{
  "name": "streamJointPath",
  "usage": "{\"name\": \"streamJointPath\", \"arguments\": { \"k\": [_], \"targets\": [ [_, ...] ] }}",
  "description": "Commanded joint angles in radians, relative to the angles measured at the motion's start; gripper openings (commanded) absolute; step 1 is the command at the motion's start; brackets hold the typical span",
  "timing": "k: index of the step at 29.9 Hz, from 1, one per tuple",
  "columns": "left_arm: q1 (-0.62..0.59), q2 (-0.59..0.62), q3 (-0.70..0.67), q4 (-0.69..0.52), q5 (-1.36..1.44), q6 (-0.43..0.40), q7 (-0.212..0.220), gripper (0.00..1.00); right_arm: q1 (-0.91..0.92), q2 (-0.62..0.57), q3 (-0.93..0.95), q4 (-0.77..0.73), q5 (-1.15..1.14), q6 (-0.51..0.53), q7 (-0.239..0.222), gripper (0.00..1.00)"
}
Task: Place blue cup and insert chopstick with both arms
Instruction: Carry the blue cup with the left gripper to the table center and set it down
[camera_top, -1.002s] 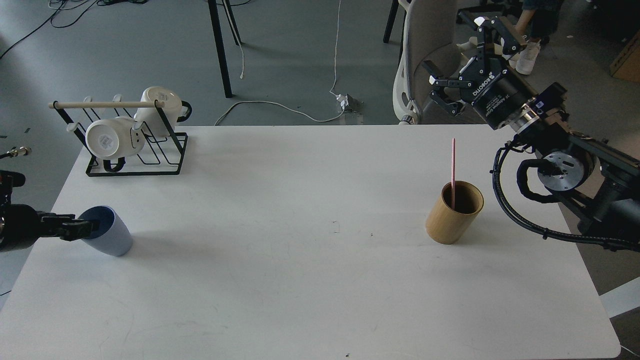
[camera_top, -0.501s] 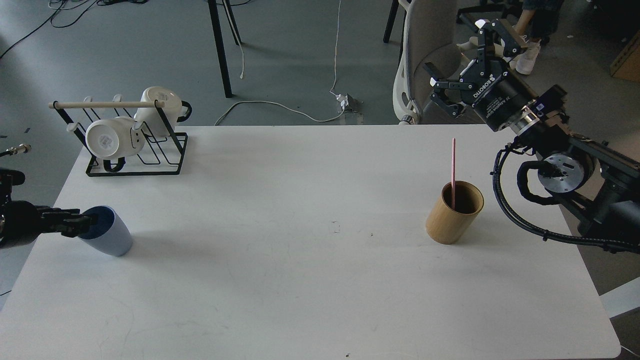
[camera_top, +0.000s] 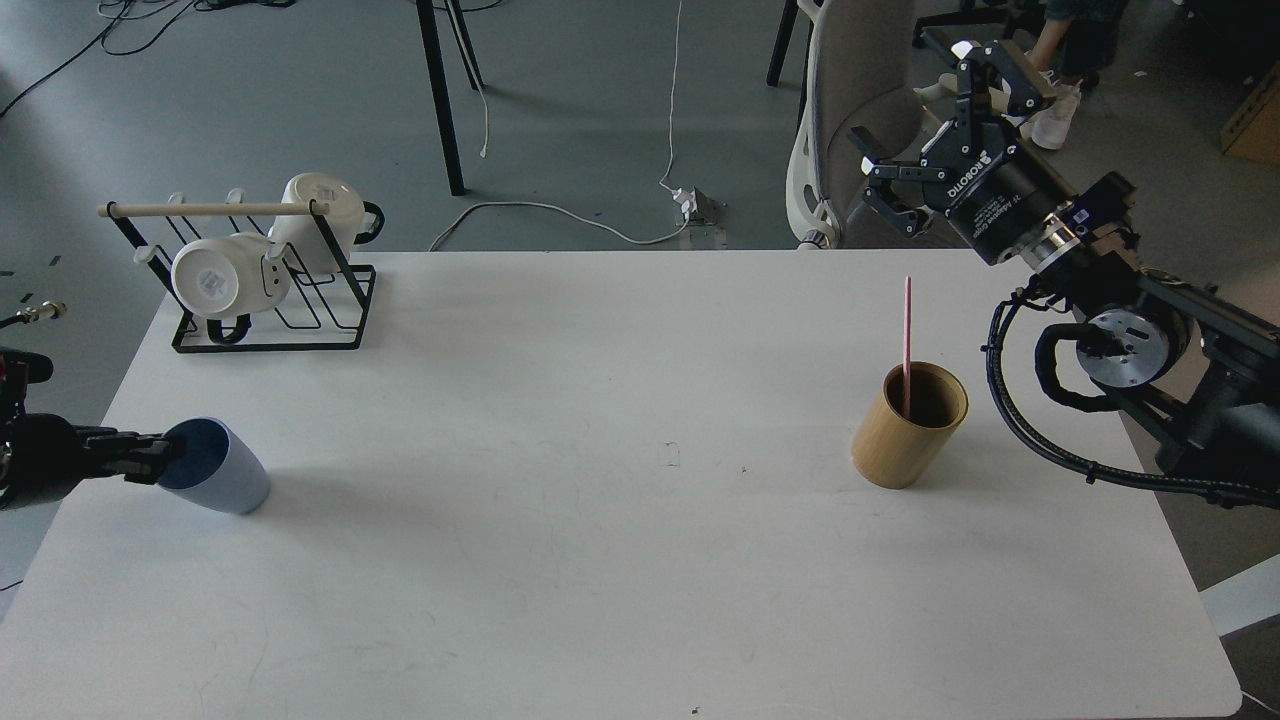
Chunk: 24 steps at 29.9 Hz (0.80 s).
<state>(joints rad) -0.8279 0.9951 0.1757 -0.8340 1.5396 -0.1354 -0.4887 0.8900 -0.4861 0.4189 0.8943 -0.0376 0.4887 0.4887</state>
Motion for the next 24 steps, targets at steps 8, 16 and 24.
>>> {"name": "streamJointPath", "arguments": {
  "k": [8, 16, 24],
  "targets": [
    [-0.078, -0.038, -0.010, -0.085, 0.002, -0.012, 0.000, 0.00, -0.005, 0.009, 0.003, -0.003, -0.001, 0.000, 0.000, 0.99],
    [-0.342, -0.344, -0.004, -0.114, 0.072, -0.239, 0.000, 0.00, 0.000, 0.012, 0.018, -0.005, -0.001, -0.021, 0.000, 0.99],
    [-0.427, -0.712, 0.016, -0.056, 0.180, -0.336, 0.000, 0.00, 0.000, 0.009, 0.043, -0.023, 0.001, -0.025, 0.000, 0.99]
  ]
}}
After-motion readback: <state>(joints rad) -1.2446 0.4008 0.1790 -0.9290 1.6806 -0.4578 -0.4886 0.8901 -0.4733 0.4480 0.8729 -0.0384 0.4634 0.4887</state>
